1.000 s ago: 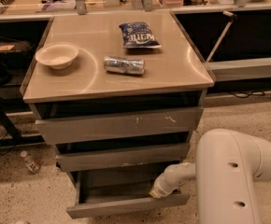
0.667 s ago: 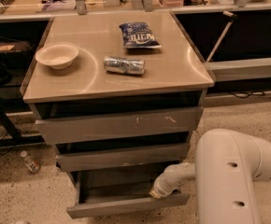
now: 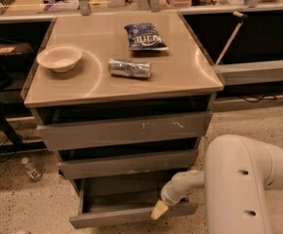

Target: Open bottom drawer

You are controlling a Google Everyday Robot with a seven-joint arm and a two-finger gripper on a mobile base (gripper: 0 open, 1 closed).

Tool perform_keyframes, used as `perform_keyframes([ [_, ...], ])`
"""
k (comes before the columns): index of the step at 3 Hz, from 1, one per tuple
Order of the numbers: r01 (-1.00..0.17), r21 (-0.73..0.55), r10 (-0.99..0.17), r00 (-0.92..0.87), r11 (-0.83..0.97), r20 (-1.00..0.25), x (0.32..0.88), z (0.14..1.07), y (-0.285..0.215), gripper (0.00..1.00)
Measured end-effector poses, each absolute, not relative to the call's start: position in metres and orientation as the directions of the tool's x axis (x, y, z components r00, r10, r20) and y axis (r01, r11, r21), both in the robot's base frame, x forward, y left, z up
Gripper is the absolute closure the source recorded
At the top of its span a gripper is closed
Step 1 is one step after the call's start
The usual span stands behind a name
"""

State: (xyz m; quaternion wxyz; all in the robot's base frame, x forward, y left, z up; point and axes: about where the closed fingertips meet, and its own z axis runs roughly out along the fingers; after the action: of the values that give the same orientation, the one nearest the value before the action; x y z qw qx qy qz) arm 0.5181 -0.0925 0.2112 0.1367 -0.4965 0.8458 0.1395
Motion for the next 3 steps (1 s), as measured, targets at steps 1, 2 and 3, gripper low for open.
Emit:
perform_keyframes([
  [1, -0.878, 0.1, -0.802, -0.47, 0.468, -0.37, 0.518, 0.211, -0.092, 0.0],
  [2, -0.889, 0.118, -0.829, -0.456, 0.443, -0.324, 0.513, 0.207, -0.096, 0.0],
  [3, -0.891, 0.162, -0.85, -0.452, 0.423, -0.27, 0.501, 0.198, -0.104, 0.0],
])
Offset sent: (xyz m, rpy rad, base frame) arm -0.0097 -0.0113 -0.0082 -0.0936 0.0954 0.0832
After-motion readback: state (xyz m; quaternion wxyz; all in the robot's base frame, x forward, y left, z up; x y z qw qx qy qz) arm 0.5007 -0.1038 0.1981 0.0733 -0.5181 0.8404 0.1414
